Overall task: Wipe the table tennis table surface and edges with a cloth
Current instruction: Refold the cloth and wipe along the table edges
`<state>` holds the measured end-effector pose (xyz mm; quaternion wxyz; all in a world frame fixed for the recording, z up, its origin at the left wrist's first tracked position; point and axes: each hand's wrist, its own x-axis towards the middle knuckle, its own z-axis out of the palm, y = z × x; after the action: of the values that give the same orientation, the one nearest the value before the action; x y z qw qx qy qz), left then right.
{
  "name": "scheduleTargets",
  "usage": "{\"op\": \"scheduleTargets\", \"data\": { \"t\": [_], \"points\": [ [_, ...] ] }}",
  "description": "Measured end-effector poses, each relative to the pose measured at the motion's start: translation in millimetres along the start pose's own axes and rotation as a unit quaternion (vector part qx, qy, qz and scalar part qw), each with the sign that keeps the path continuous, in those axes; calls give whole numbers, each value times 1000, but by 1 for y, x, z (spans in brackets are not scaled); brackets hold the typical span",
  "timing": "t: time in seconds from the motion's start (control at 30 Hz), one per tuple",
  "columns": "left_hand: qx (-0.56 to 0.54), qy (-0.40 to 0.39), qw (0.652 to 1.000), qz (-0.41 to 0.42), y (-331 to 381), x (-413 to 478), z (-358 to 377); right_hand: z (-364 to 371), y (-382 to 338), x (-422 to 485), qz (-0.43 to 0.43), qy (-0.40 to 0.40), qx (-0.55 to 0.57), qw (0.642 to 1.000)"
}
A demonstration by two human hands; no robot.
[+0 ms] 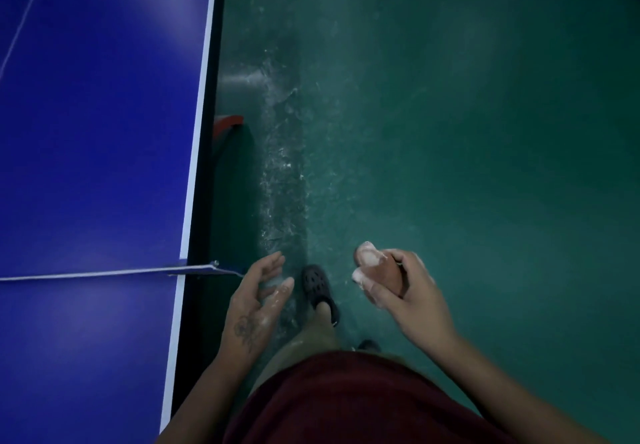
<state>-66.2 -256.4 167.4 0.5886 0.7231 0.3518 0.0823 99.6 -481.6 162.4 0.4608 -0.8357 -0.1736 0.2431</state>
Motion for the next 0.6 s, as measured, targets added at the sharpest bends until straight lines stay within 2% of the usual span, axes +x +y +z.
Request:
{"op": "scheduleTargets", "data": {
  "t": [0.23, 0.4, 0.6],
  "points": [
    [-28, -40, 999, 8, 36, 107, -14, -5, -46, 83, 23, 47, 10, 999],
    [-36, -73, 997, 16, 61, 178, -26, -6, -78, 146, 35, 53, 26, 998],
    [-47, -75, 996, 16, 90, 252, -35, -15, -96, 216, 56, 78, 79, 992]
  ]
}}
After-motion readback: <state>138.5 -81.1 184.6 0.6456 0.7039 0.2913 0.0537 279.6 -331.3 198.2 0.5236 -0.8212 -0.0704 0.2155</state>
